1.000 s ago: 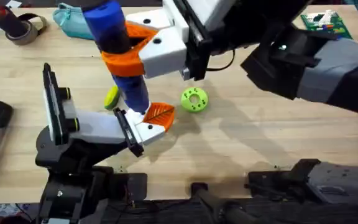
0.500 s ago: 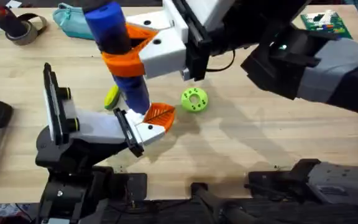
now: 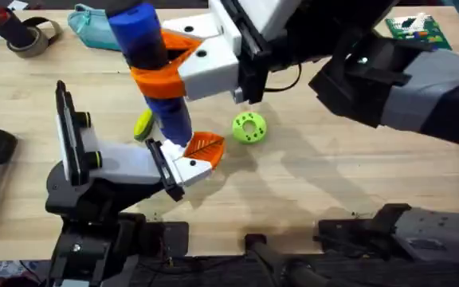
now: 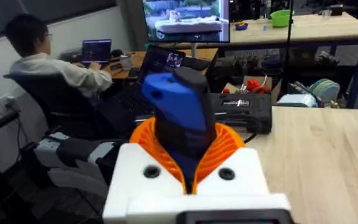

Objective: Pick up the gripper from the table and insert it into the empty holder that is missing its gripper. Then pick up a screw, insert it into the mounting hole, and use the screwdriver to tighten it. Finally, clean up the table by picking up the vegetable and placing it into the bucket.

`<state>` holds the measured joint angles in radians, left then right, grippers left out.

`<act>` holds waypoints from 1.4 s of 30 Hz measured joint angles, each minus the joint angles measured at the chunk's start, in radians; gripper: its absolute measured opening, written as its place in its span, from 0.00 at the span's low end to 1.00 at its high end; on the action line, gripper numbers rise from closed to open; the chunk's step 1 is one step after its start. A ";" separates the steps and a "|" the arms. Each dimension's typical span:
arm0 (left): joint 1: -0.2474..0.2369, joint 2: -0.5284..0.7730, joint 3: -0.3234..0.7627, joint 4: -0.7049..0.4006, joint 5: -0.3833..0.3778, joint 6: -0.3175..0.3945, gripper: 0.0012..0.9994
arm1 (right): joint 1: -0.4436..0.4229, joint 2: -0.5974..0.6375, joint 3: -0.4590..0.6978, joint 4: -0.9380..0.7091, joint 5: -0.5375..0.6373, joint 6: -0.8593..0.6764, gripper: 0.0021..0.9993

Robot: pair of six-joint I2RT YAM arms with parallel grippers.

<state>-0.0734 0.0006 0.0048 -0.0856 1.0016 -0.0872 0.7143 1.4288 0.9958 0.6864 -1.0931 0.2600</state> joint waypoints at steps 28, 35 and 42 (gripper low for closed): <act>0.000 0.000 0.000 0.000 0.000 0.000 0.01 | 0.011 0.000 0.000 -0.007 0.000 -0.023 0.04; 0.000 0.000 0.000 0.000 0.000 0.000 0.01 | 0.011 0.000 0.000 -0.011 0.000 -0.026 0.03; 0.000 0.000 0.000 0.000 0.000 0.000 0.01 | 0.011 0.000 0.000 -0.013 0.000 -0.029 0.04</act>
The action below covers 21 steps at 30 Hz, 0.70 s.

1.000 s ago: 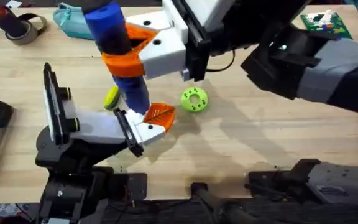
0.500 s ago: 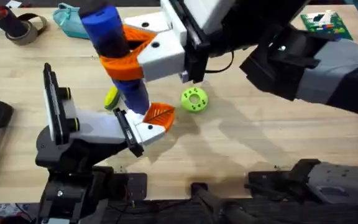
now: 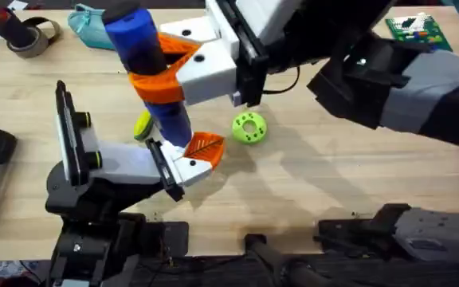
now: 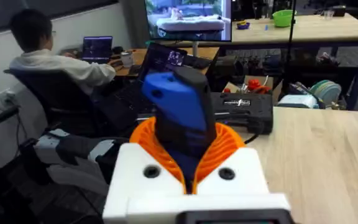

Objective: Pick up the gripper from the table and insert it into the empty holder that is missing its gripper. Then pick up a screw, insert it into the mounting hole, and use the screwdriver to tighten it. Finally, clean up the table by picking up the vegetable and placing it into the bucket.

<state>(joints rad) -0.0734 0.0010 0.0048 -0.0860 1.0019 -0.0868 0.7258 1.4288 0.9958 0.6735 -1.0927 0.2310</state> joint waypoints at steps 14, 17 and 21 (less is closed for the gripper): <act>0.000 0.000 0.000 0.000 0.000 0.000 0.01 | 0.001 0.000 0.000 -0.001 0.000 0.000 0.04; 0.000 0.000 0.000 0.001 0.000 0.003 0.01 | 0.003 0.010 0.000 0.043 -0.001 0.008 0.03; 0.000 0.000 0.000 0.002 -0.004 0.006 0.01 | 0.004 0.020 0.003 0.063 -0.001 0.034 0.04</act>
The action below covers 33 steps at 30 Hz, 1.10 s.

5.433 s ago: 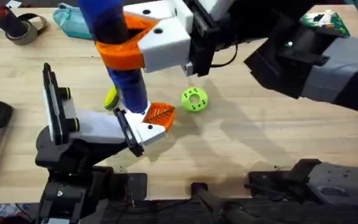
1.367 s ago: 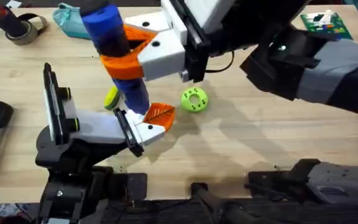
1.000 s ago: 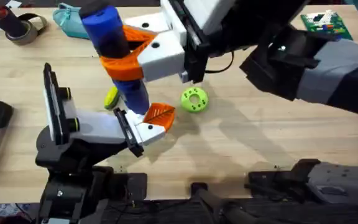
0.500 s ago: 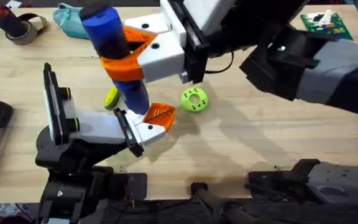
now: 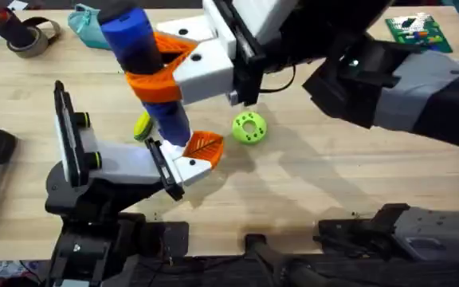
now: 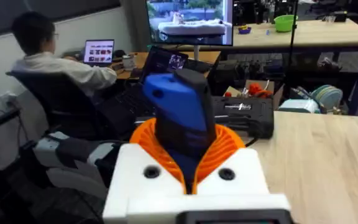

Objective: Pick up the gripper from the table and insert it into the empty holder that is missing its gripper. Then pick up a screw, insert it into the mounting hole, and use the screwdriver to tighten it. Finally, clean up the table by picking up the vegetable and placing it into the bucket.

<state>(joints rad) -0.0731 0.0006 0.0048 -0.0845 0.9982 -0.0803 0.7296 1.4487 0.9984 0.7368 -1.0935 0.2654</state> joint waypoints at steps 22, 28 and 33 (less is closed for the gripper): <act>0.000 0.000 0.000 0.000 0.001 -0.003 0.01 | -0.062 0.005 0.348 -0.287 -0.007 -0.032 0.03; 0.000 0.000 0.000 0.000 0.001 -0.003 0.01 | -0.115 0.005 0.349 -0.538 -0.007 -0.082 0.04; 0.000 0.000 0.000 0.000 0.001 -0.003 0.01 | -0.215 0.005 0.349 -0.759 0.008 -0.179 0.03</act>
<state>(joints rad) -0.0734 0.0006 0.0048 -0.0849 0.9989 -0.0837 0.5145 1.4536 1.3476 -0.0225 -1.0859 0.0864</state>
